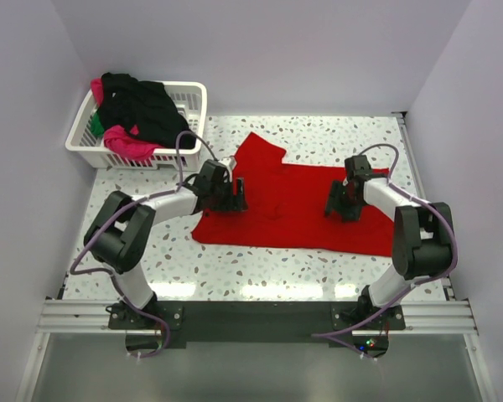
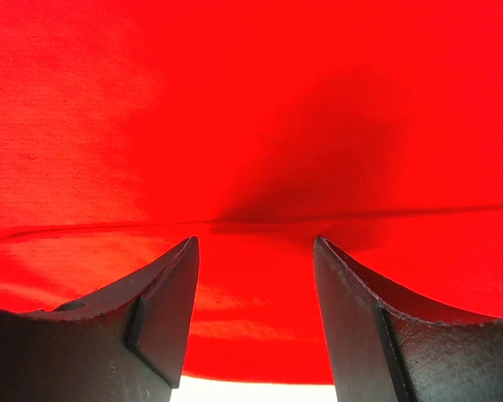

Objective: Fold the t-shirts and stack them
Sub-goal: Fold the tshirt

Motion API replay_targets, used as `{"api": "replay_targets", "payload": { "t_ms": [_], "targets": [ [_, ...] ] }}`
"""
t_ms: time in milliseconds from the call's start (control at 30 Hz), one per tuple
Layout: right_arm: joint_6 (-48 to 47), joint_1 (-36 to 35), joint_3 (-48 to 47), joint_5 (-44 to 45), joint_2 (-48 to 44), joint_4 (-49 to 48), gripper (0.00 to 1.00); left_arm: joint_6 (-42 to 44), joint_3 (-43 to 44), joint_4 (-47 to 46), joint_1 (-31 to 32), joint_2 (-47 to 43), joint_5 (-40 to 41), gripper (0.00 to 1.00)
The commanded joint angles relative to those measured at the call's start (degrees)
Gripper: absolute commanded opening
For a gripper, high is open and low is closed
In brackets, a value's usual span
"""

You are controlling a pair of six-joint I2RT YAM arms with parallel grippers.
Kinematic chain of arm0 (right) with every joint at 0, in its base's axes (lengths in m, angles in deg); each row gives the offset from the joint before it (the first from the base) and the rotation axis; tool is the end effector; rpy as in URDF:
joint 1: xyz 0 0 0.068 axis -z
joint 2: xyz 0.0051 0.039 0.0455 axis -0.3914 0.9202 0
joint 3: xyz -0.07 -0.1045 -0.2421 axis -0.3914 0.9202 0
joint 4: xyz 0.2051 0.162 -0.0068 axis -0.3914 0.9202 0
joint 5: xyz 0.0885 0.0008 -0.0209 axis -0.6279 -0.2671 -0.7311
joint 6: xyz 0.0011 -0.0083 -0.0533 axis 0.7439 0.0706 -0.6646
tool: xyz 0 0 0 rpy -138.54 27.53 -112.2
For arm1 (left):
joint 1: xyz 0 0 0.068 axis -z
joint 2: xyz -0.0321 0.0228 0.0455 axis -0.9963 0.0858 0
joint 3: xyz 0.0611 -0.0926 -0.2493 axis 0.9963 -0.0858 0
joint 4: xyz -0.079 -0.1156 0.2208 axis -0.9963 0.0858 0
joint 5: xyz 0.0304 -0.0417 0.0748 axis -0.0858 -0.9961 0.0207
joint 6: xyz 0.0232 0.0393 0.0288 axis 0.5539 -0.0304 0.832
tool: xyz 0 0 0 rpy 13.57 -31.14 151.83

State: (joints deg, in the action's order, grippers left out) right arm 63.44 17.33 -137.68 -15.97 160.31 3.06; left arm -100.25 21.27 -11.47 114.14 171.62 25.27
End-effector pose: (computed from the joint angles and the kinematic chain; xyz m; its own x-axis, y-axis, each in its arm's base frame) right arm 0.3058 0.0324 0.1715 -0.8968 0.3117 -0.3139 0.2630 0.9462 0.1883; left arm 0.3078 -0.1769 0.1575 -0.8599 -0.0767 -0.5047 0.1619 0.8966 -0.4122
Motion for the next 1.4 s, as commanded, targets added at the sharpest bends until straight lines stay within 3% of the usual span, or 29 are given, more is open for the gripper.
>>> {"api": "replay_targets", "payload": {
  "t_ms": [0,200,433,867,1133,1367],
  "targets": [
    [1.3,-0.2,1.4,1.7,0.1,2.7,0.60,0.3,-4.1,2.7,-0.1,-1.5,-1.4,0.74],
    [2.0,-0.1,2.9,0.0,1.0,5.5,0.60,-3.3,-10.9,0.5,0.0,-5.4,-2.4,0.74],
    [3.8,-0.2,8.4,-1.5,-3.0,10.7,0.59,-10.0,-20.6,-0.2,0.4,-12.4,1.9,0.74],
    [8.5,-0.1,16.9,-3.6,-15.2,15.8,0.59,-20.2,-33.1,9.8,2.8,-31.8,6.1,0.74],
    [10.6,-0.2,16.1,-5.0,-20.0,18.7,0.59,-20.9,-29.8,14.1,3.0,-37.3,5.5,0.74],
    [8.9,0.0,3.8,-2.0,-22.2,24.2,0.60,-12.4,-14.5,16.8,3.0,-32.7,5.9,0.77]
  ]
}}
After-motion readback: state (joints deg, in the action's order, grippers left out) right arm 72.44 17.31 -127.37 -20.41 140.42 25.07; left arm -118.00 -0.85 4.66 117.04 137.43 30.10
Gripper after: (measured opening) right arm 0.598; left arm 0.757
